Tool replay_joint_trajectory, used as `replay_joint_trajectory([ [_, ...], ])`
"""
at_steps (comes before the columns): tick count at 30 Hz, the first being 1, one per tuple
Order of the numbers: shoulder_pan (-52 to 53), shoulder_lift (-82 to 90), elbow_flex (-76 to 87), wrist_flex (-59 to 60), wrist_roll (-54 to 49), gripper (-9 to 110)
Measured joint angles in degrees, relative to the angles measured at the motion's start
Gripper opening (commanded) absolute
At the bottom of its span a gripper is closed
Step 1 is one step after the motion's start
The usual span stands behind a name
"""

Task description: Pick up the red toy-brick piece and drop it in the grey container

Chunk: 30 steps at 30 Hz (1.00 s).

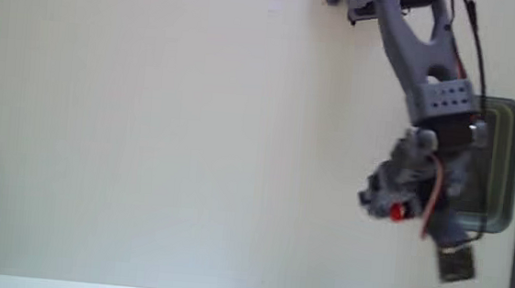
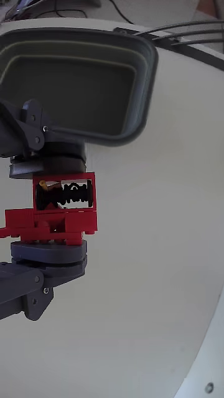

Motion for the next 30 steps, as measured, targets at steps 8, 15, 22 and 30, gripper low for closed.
replay_joint_trajectory([
  [8, -9.4, -1.1, -2.3, 1.0, 0.1, 54],
  [15, -15.8, -2.1, -3.5, 1.8, -0.1, 54],
  [22, -18.9, -2.1, -4.6, 2.0, 0.1, 54],
  [30, -19.7, -2.1, -4.7, 2.0, -0.1, 54],
])
